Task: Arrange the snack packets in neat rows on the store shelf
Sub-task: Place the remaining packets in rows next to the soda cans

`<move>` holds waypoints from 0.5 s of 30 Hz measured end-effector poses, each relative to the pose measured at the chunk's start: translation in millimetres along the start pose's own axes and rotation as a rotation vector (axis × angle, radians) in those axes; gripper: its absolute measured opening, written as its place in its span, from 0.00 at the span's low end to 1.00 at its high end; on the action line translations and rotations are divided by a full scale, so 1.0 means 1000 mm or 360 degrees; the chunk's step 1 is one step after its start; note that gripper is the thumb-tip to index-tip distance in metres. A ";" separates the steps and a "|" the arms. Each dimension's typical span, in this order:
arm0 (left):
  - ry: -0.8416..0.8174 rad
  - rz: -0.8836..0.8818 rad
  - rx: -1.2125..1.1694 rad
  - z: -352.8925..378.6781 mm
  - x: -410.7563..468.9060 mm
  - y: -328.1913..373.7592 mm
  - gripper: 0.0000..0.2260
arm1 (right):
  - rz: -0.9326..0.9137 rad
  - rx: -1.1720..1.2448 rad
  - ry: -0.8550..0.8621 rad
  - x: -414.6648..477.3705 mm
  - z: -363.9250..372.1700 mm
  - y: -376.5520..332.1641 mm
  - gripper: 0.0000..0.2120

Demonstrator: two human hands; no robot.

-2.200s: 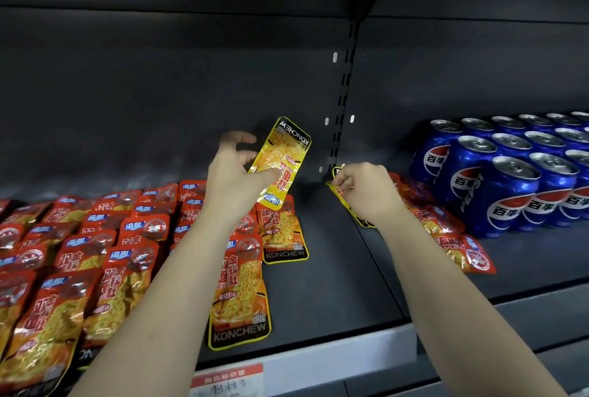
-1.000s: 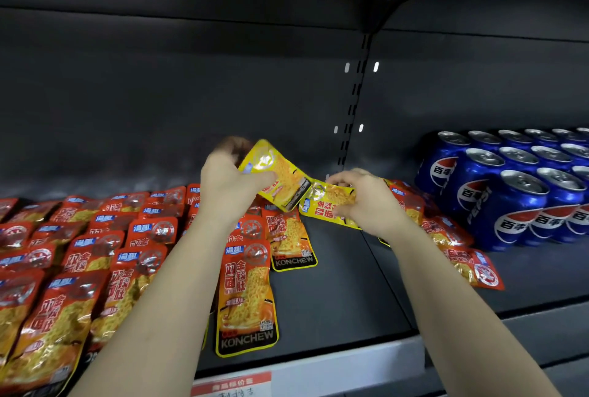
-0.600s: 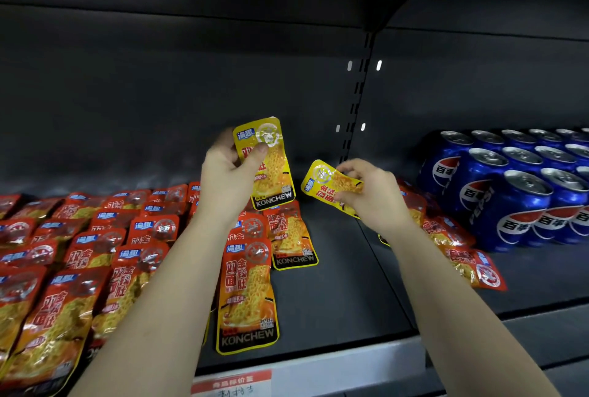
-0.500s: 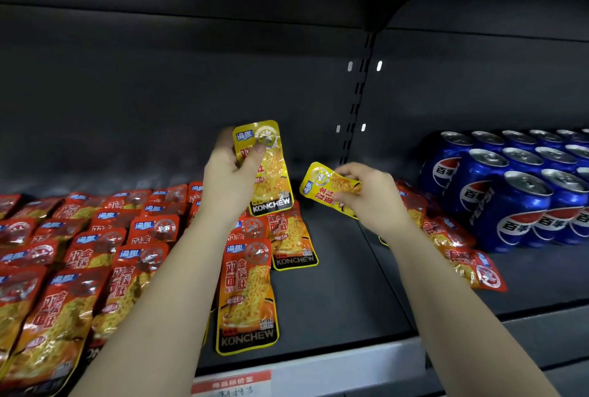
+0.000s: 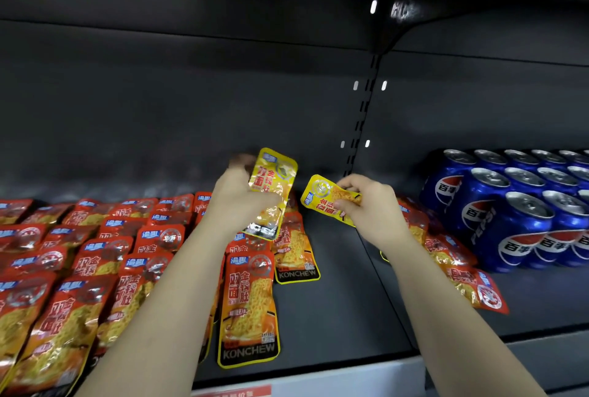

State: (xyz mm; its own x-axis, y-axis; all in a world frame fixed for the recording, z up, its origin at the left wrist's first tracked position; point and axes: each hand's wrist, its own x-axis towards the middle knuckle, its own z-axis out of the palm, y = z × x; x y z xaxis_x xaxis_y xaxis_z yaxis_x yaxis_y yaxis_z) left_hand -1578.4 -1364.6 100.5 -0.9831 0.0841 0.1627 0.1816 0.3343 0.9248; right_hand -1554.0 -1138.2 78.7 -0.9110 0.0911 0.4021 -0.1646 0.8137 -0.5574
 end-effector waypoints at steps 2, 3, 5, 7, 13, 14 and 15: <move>-0.0045 0.0095 0.0214 -0.006 0.000 0.004 0.20 | -0.0012 -0.0053 0.0009 0.002 -0.002 -0.006 0.09; -0.0052 0.0152 0.0299 -0.010 0.000 0.007 0.17 | -0.0016 -0.0078 0.0005 0.003 -0.003 -0.009 0.09; -0.0003 0.0255 0.0446 -0.018 0.000 0.011 0.11 | -0.0031 -0.0127 0.0003 0.005 -0.005 -0.019 0.09; 0.0062 0.0332 0.0571 -0.028 0.001 0.013 0.09 | -0.0040 -0.0149 0.0011 0.005 -0.004 -0.030 0.08; 0.0094 0.0432 0.0737 -0.083 -0.002 -0.002 0.05 | -0.0064 -0.0139 0.0021 0.006 0.021 -0.085 0.04; 0.0096 0.0439 0.0767 -0.096 -0.004 -0.008 0.05 | -0.0063 -0.0129 0.0026 0.005 0.029 -0.098 0.04; 0.0107 0.0441 0.0796 -0.110 -0.006 -0.013 0.05 | -0.0055 -0.0125 0.0035 0.004 0.037 -0.111 0.04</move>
State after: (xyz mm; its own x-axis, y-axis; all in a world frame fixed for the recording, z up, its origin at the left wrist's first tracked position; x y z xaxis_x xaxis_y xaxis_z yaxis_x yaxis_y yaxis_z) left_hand -1577.8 -1473.0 125.0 -0.8936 0.1771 0.4124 0.4053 0.7130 0.5721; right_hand -1553.0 -1249.7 115.3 -0.8967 0.0741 0.4363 -0.1649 0.8590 -0.4847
